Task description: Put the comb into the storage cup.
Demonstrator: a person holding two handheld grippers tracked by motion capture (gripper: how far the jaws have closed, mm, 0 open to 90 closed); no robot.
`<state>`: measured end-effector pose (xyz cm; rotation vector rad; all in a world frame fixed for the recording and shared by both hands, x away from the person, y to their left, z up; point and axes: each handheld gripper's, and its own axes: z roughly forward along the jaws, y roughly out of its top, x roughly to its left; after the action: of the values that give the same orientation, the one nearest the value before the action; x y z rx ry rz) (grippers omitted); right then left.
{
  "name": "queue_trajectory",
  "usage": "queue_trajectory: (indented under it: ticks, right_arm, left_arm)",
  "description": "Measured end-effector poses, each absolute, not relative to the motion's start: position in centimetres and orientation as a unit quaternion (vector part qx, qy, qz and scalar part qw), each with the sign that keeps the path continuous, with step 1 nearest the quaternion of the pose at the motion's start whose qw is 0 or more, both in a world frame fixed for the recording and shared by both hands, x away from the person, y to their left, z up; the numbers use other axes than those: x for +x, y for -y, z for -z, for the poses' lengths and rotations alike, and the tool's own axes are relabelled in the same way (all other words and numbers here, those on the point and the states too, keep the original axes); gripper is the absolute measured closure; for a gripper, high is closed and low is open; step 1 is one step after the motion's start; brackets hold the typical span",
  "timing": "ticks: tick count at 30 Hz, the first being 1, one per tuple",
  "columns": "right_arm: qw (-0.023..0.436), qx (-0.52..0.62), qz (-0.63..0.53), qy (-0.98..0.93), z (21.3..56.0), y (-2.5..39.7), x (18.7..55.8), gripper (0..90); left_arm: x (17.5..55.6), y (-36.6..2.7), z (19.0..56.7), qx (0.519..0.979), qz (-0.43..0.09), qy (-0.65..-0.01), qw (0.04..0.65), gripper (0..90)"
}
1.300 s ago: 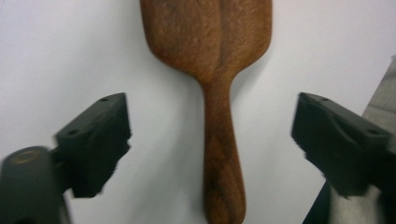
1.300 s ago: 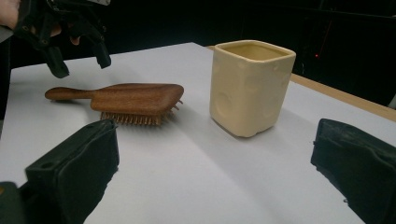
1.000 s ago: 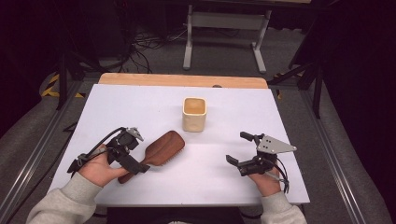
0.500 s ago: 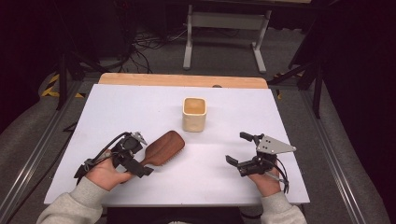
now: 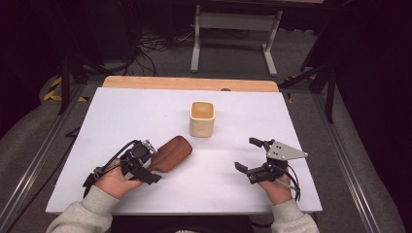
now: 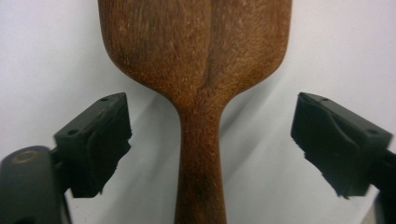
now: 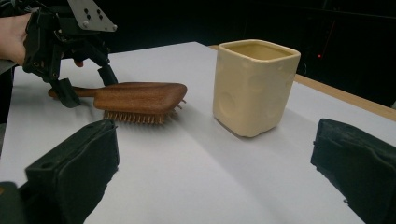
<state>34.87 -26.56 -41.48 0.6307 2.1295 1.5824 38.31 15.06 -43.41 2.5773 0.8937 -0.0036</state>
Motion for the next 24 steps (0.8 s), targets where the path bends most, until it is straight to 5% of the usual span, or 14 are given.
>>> queue_trajectory:
  ticks: [24]
  right_arm:
    - [0.203, 0.226, -0.566, -0.767, 41.61, 26.4, 34.97, 1.4]
  left_arm:
    - [38.15, -14.8, 43.75, 0.926, -0.038, -0.336, 0.168, 66.4]
